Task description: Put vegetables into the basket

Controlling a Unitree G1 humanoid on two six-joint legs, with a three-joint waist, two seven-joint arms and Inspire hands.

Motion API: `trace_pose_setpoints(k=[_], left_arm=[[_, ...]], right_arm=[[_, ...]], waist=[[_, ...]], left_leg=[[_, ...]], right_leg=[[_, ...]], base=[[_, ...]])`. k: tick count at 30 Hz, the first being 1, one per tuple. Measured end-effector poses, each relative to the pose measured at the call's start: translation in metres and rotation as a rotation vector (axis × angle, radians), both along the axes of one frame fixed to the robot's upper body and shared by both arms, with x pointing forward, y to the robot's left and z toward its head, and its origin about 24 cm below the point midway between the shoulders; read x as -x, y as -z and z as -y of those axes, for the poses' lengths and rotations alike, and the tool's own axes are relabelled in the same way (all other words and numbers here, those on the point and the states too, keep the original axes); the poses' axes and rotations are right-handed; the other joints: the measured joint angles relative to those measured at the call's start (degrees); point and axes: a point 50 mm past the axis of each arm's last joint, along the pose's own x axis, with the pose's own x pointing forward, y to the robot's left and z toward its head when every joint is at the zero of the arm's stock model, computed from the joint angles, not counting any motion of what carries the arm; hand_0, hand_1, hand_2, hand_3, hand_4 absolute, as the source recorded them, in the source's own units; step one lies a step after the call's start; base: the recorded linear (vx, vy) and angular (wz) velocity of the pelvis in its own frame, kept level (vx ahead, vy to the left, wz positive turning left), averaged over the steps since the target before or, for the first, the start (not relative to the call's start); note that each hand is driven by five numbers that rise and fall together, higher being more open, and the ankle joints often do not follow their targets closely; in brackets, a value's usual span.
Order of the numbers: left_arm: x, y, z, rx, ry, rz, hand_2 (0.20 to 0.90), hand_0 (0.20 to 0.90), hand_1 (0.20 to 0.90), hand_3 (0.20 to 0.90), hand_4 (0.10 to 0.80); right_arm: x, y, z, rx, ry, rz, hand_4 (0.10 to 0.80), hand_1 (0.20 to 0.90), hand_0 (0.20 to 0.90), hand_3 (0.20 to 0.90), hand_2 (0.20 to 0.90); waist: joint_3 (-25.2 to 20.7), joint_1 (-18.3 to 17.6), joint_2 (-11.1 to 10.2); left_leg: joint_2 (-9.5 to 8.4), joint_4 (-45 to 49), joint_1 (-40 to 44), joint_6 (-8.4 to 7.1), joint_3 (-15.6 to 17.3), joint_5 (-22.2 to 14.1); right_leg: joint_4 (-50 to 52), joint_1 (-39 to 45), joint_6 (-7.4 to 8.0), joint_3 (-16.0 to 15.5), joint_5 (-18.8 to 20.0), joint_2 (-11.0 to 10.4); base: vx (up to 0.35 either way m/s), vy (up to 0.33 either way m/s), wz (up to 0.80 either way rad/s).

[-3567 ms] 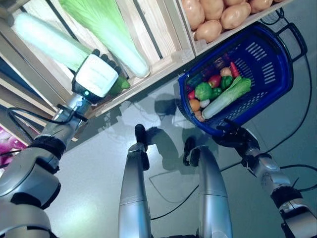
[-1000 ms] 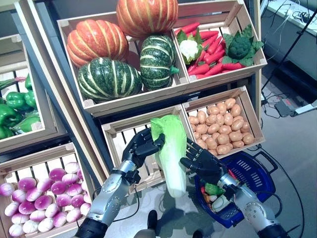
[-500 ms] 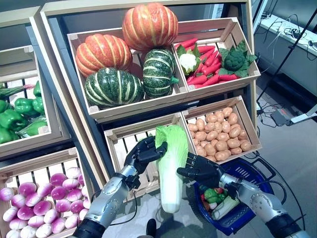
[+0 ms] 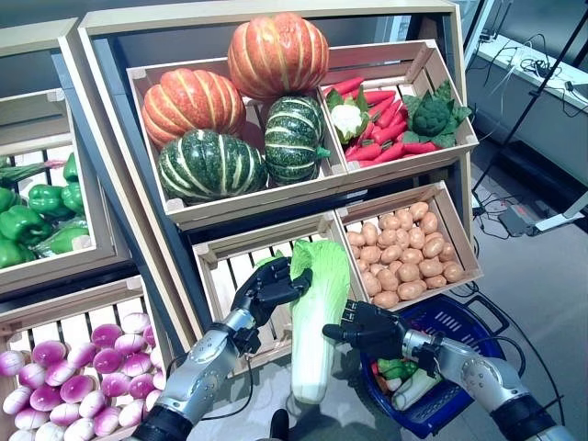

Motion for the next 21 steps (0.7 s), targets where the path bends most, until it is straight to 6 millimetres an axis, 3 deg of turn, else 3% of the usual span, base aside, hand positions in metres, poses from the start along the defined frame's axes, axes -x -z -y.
trace_pose_setpoints(k=[10,16,21], left_arm=[[-0.001,-0.001,0.001,0.025,-0.023,0.017,0.300,0.300,0.300,0.300,0.400],[-0.004,-0.017,0.011,0.191,-0.068,0.108,0.300,0.300,0.300,0.300,0.400],[-0.005,-0.025,0.013,0.206,-0.058,0.145,0.300,0.300,0.300,0.300,0.400]], right_arm=[[0.009,0.014,-0.002,0.016,-0.023,-0.093,0.800,0.900,0.900,0.900,0.900],[0.028,0.034,-0.004,0.082,-0.087,-0.223,0.800,0.900,0.900,0.900,0.900],[0.037,0.040,-0.012,0.069,-0.118,-0.263,0.800,0.900,0.900,0.900,0.900]], waist=[[-1.1,-0.3,0.0],[-1.5,-0.3,-0.6],[-1.6,-0.7,-0.8]], left_leg=[[-0.04,0.0,0.0,0.11,0.0,-0.1],[-0.08,0.0,0.0,0.16,0.0,-0.1],[-0.11,0.0,0.0,0.19,0.1,-0.2]], right_leg=[[0.0,0.0,0.01,0.1,0.0,-0.1],[-0.2,0.0,0.01,0.2,0.0,-0.1],[-0.6,0.2,0.08,0.3,0.1,-0.1]], base=[[0.000,0.000,0.00],[0.000,0.000,0.00],[0.000,0.000,0.00]])
